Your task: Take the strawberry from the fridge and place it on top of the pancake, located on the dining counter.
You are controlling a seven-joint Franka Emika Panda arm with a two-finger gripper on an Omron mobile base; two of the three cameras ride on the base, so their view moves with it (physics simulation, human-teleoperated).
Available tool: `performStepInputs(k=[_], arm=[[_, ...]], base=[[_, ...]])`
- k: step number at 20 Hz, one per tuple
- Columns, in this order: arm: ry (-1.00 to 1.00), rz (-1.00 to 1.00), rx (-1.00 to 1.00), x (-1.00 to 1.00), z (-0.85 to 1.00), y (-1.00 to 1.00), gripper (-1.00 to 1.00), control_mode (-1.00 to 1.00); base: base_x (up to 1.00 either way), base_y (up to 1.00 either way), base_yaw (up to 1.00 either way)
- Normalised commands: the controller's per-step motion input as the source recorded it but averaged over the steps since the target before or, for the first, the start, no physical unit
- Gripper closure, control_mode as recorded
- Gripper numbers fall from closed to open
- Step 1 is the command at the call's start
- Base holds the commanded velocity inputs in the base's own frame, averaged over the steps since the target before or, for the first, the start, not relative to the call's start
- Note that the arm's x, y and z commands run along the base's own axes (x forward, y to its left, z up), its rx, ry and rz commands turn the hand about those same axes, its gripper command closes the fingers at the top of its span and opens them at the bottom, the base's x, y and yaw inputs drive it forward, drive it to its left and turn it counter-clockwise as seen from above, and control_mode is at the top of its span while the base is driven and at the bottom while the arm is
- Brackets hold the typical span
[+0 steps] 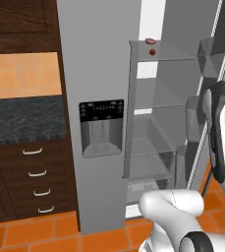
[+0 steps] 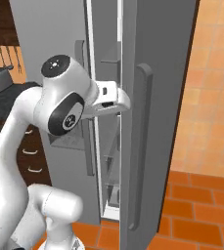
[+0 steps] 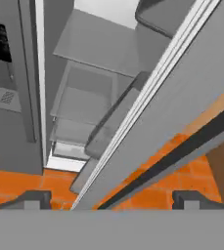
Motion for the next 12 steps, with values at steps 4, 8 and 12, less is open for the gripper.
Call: performStepInputs(k=[4, 8, 12], arm=[[0.52, 0.21, -0.83, 0.24, -0.26, 0.71, -1.0, -1.0], [0.55, 0.26, -0.84, 0.37, -0.23, 0.24, -1.0, -1.0], [0.73, 0.17, -0.49, 0.65, -0.28, -0.13, -1.0, -1.0]], base=[[0.0, 0.0, 0.0], [0.0, 0.0, 0.0], [0.0, 0.0, 0.0]])
